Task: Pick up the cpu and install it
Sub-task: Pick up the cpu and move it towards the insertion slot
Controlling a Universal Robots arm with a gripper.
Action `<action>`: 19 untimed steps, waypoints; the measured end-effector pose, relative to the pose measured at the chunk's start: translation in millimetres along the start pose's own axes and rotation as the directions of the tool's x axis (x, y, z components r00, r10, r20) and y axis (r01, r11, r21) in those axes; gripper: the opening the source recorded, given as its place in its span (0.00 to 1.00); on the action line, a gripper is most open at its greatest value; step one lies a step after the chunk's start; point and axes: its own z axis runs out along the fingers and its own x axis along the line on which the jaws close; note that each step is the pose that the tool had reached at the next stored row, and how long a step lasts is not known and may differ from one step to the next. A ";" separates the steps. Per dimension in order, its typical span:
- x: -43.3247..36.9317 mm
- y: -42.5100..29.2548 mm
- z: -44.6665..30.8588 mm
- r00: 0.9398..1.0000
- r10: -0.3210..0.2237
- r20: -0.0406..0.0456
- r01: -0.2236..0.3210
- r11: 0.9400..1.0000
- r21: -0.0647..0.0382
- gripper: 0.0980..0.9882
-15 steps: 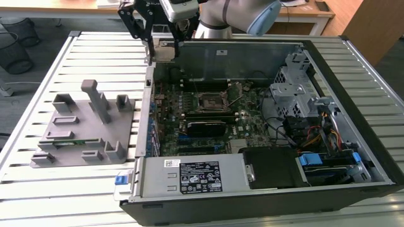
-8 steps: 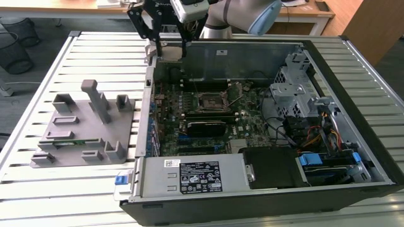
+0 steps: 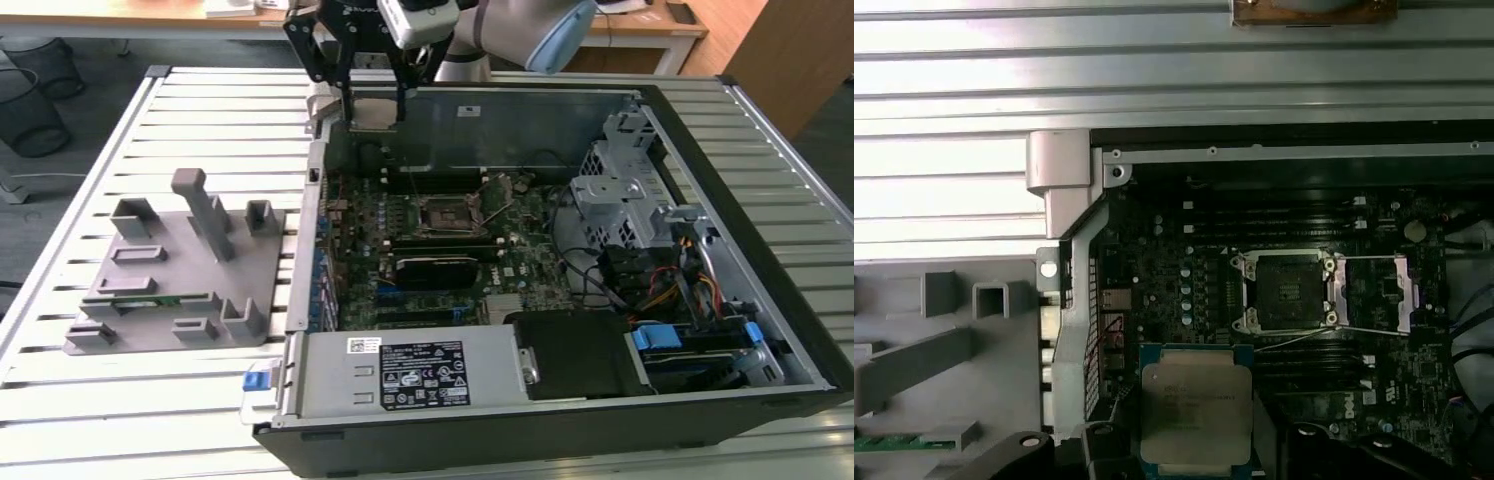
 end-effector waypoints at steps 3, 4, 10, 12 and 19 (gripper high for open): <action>-3.7 0.2 0.1 1.000 0.000 0.000 0.000 1.000 0.000 0.49; -4.5 0.2 0.2 1.000 0.000 0.000 0.000 1.000 0.000 0.49; -9.6 0.4 0.5 1.000 0.000 0.000 0.000 1.000 0.000 0.49; -11.3 0.5 0.6 1.000 0.000 0.000 0.000 1.000 0.000 0.49; -16.4 0.7 1.0 1.000 0.000 0.000 0.000 1.000 0.000 0.49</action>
